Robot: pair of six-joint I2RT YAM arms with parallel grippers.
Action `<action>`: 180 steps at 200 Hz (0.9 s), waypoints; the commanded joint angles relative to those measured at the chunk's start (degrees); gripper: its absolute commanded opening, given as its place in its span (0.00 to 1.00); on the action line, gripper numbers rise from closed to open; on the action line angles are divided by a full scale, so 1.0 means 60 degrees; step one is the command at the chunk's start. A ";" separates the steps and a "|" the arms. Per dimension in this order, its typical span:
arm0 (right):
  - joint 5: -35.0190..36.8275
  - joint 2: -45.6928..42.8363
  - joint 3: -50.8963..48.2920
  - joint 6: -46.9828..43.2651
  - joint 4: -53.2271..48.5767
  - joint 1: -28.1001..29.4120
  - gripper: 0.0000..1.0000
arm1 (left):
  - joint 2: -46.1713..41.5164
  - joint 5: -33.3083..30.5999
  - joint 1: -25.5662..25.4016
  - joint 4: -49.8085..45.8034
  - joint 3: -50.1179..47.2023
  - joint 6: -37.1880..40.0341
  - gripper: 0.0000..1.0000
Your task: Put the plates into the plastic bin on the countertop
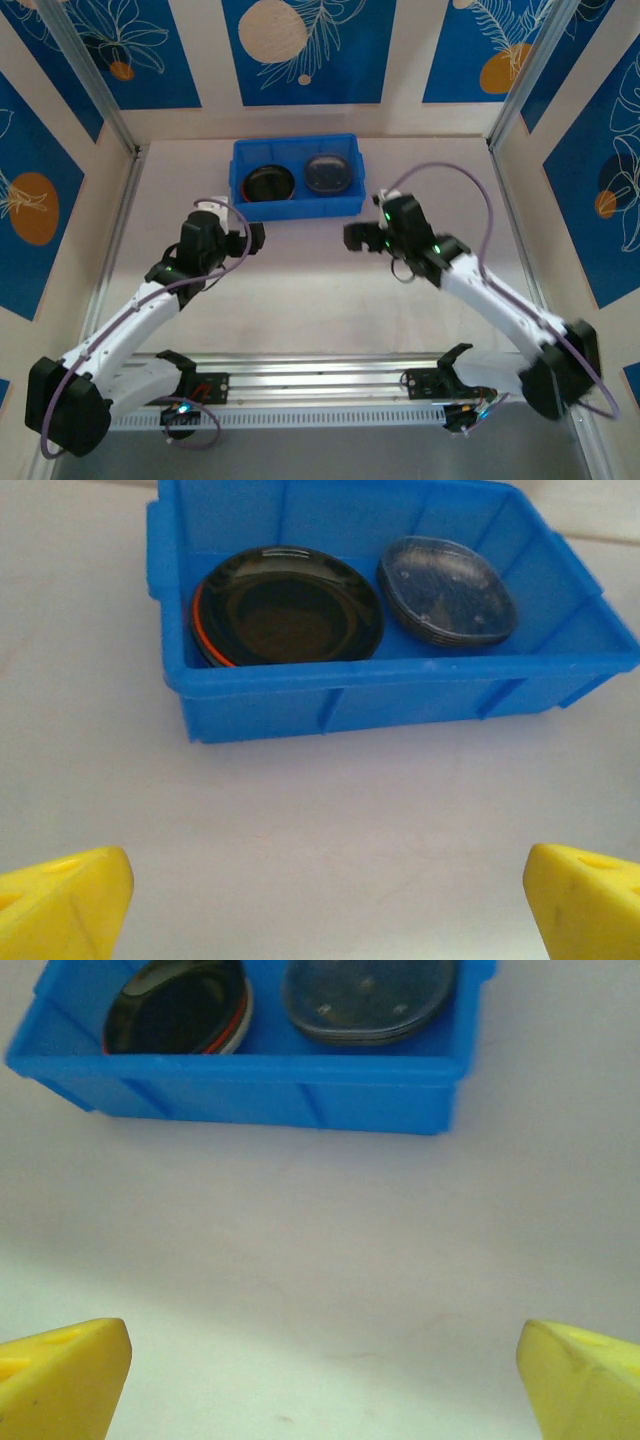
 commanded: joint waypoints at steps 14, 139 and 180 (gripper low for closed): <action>0.2378 -0.3162 -0.2770 -0.1743 0.2449 0.0424 0.99 | -0.1388 -0.2718 -0.0017 0.1780 -0.1480 0.2856 1.00; 0.2514 -0.1619 -0.2779 -0.2336 0.3643 -0.2106 0.99 | 0.5558 -0.0952 0.3271 1.2655 -0.4170 0.3304 1.00; 0.1784 0.0964 -0.4815 -0.2868 0.8987 -0.3634 0.99 | 0.5248 -0.0623 0.3530 1.1553 -0.3915 0.2951 1.00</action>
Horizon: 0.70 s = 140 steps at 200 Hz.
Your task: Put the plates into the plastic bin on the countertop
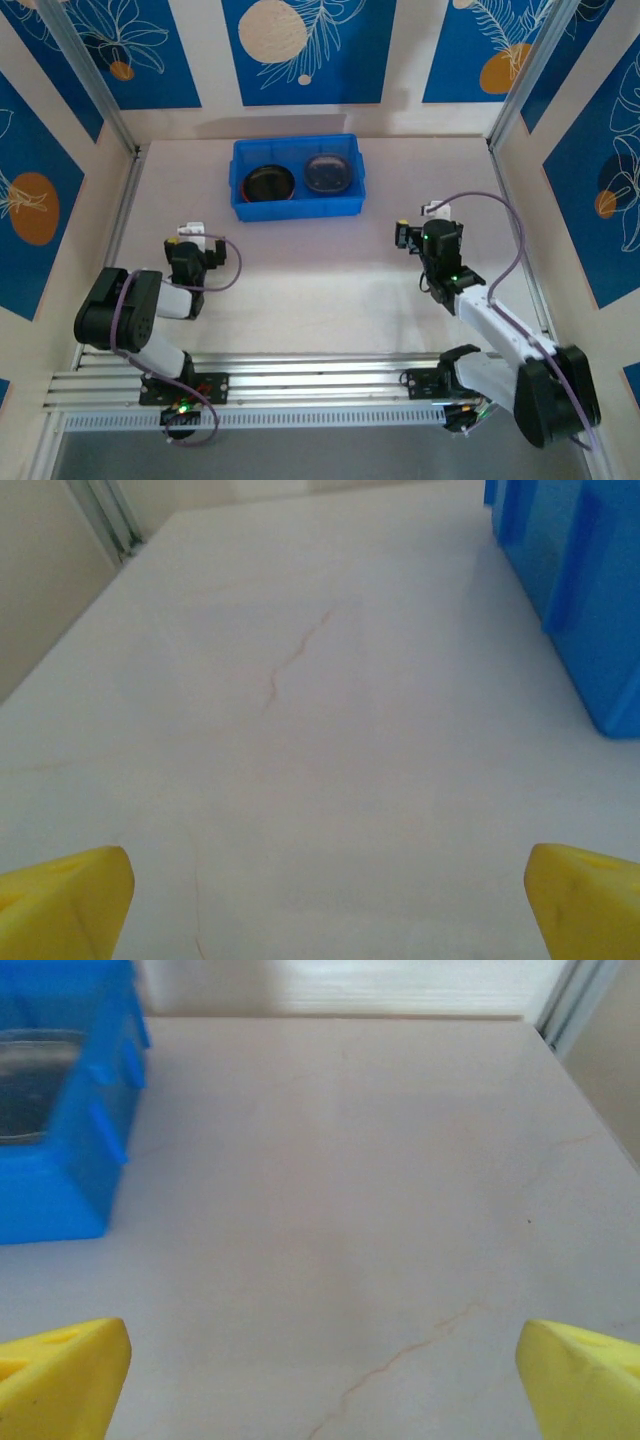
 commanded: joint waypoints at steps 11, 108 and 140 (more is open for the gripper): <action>-0.0762 0.2105 -0.1640 -0.0799 0.5653 -0.0936 0.99 | -0.0023 0.0560 0.0151 0.0475 0.0305 -0.0207 1.00; -0.3631 0.4269 -0.0626 -0.0143 0.5905 -0.2390 0.99 | -0.0027 0.0716 0.0148 -0.0258 0.0669 -0.0126 1.00; -0.4136 0.4333 -0.0485 -0.0132 0.5692 -0.2536 0.99 | -0.0022 0.0702 0.0140 -0.0298 0.0693 -0.0106 1.00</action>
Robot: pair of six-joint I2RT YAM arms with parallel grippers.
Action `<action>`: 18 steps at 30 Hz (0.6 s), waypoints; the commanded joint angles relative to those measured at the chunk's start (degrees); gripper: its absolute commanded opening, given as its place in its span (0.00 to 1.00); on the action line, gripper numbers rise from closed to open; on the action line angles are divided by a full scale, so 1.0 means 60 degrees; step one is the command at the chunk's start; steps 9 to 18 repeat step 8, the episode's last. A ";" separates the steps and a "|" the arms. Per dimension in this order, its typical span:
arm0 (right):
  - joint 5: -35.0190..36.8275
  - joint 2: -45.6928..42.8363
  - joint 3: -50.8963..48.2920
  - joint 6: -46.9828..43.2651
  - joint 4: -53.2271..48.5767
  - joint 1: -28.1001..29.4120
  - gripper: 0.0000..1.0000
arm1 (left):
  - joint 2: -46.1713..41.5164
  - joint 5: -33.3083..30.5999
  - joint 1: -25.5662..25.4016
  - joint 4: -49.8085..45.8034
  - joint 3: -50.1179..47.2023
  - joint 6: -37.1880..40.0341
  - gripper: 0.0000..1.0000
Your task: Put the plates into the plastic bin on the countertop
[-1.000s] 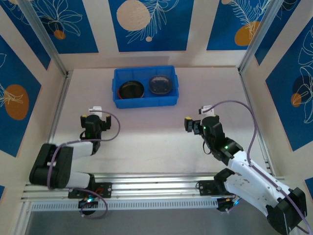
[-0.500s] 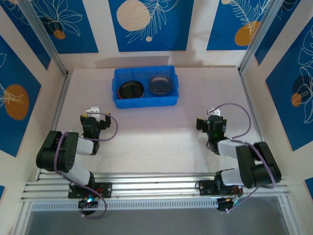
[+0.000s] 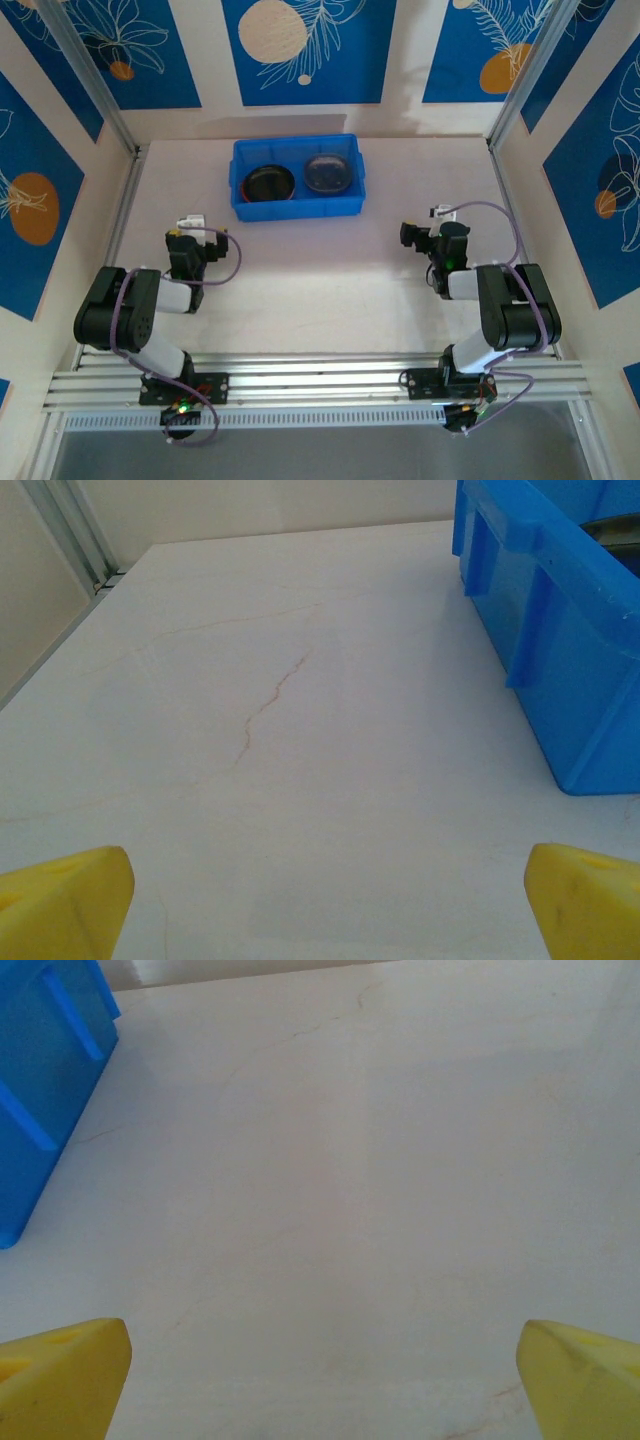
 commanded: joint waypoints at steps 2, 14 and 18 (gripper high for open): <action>-0.1017 0.0001 0.0302 -0.0177 0.0007 -0.0129 0.99 | 0.0010 0.0168 0.0083 -0.0118 0.0252 -0.0071 1.00; -0.1167 -0.0052 0.0210 -0.0171 0.0129 -0.0187 0.99 | -0.0003 0.0148 0.0067 -0.0167 0.0260 -0.0056 1.00; -0.1167 -0.0052 0.0210 -0.0171 0.0129 -0.0187 0.99 | -0.0003 0.0148 0.0067 -0.0167 0.0260 -0.0056 1.00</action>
